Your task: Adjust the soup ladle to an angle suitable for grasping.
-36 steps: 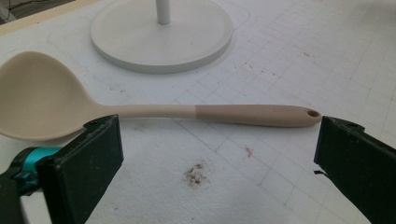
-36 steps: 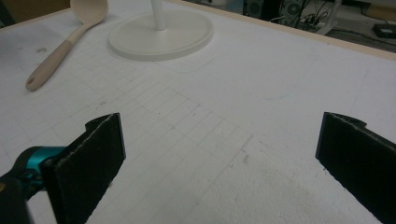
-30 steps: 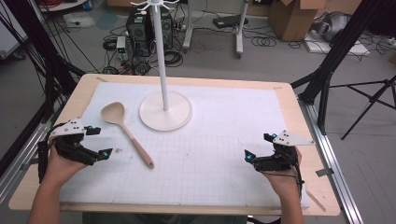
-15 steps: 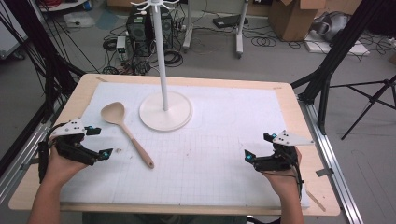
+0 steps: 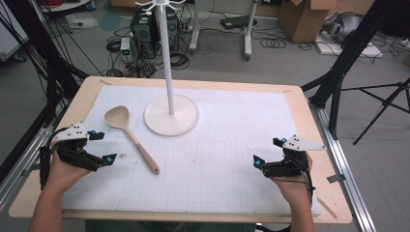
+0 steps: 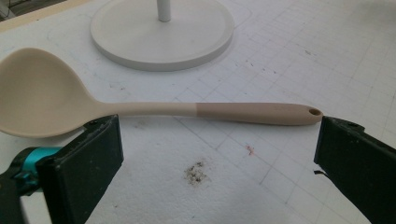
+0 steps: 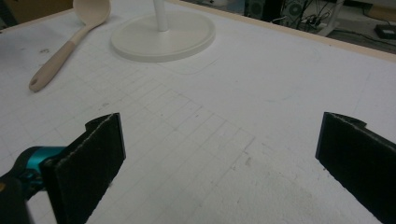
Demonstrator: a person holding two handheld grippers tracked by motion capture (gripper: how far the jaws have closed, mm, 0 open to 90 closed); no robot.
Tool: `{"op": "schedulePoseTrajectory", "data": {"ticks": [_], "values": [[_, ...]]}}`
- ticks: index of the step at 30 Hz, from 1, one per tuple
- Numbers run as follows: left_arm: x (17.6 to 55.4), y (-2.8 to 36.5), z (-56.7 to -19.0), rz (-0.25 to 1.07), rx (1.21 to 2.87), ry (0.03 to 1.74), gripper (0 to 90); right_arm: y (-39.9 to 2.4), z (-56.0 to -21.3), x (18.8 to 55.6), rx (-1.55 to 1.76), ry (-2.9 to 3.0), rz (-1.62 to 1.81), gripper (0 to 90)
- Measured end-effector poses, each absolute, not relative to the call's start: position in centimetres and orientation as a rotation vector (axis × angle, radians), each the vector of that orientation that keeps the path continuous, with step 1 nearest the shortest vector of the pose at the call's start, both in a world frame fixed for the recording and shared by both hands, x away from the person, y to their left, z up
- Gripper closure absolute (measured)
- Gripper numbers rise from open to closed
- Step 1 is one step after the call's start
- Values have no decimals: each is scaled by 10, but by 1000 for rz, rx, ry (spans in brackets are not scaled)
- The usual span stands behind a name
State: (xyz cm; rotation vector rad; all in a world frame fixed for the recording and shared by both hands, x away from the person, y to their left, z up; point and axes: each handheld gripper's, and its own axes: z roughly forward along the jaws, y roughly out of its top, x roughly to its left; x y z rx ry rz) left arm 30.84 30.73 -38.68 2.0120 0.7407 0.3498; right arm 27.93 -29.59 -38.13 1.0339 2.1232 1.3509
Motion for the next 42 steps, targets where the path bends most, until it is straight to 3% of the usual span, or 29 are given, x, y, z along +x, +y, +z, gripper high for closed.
{"op": "schedulePoseTrajectory", "data": {"ticks": [42], "values": [[305,315,-384,367,2003,752,17,-284,-381,283,1010,2157,1336,2]]}}
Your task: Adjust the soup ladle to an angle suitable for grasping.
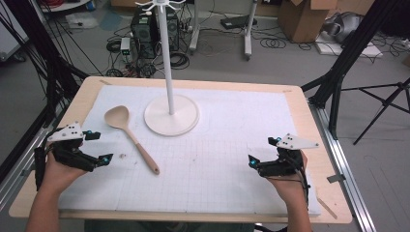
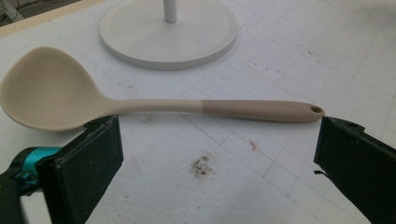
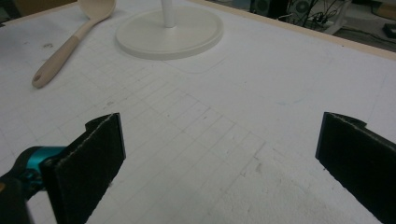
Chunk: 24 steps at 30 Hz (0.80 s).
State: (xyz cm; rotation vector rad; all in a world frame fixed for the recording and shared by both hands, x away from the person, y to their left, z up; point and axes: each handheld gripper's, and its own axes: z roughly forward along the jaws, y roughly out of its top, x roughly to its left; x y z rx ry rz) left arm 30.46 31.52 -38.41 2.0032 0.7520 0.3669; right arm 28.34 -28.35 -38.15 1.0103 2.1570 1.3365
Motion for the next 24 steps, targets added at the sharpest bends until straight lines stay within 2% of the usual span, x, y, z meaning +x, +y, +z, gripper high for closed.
{"op": "schedulePoseTrajectory", "data": {"ticks": [15,24], "values": [[306,317,-381,371,2001,740,17,-274,-371,281,986,2144,1363,2],[303,320,-377,380,1995,739,16,-250,-364,290,934,2184,1371,2]]}}
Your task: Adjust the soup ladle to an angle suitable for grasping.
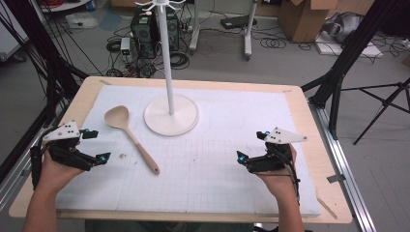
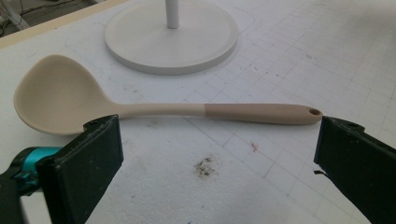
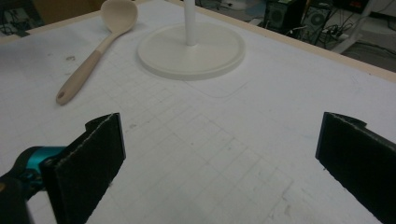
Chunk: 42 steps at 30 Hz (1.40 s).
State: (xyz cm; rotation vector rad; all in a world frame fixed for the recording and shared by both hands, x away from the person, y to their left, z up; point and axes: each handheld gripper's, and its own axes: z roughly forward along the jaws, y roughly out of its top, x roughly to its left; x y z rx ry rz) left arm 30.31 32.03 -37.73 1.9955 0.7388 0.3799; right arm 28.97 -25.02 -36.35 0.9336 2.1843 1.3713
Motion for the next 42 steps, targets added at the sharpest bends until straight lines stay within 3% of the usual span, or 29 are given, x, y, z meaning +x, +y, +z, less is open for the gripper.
{"op": "schedulePoseTrajectory", "data": {"ticks": [9,42], "values": [[303,318,-380,376,2000,743,17,-234,-356,296,893,2208,1373,2],[330,281,-377,338,2058,748,17,-274,-365,281,950,2157,1365,2]]}}
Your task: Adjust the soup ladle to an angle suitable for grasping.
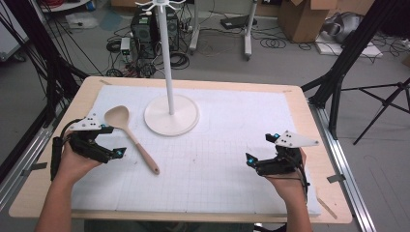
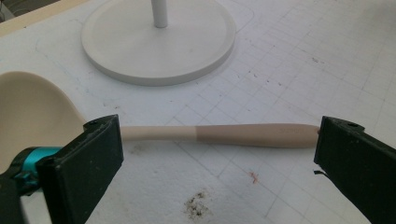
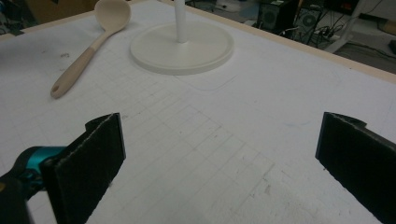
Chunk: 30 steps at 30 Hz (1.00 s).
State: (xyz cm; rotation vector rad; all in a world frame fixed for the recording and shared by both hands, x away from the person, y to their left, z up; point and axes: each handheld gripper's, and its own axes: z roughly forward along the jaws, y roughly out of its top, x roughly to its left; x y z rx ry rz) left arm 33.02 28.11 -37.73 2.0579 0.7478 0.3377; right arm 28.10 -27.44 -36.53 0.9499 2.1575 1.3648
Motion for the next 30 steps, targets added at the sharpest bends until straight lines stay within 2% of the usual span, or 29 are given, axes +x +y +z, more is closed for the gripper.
{"op": "schedulePoseTrajectory", "data": {"ticks": [9,23,30], "values": [[333,275,-377,348,2068,793,17,-275,-365,281,947,2151,1365,2],[345,253,-374,350,1888,1271,16,-278,-366,281,952,2148,1368,2],[354,234,-376,350,1912,1429,16,-280,-363,280,953,2137,1372,2]]}}
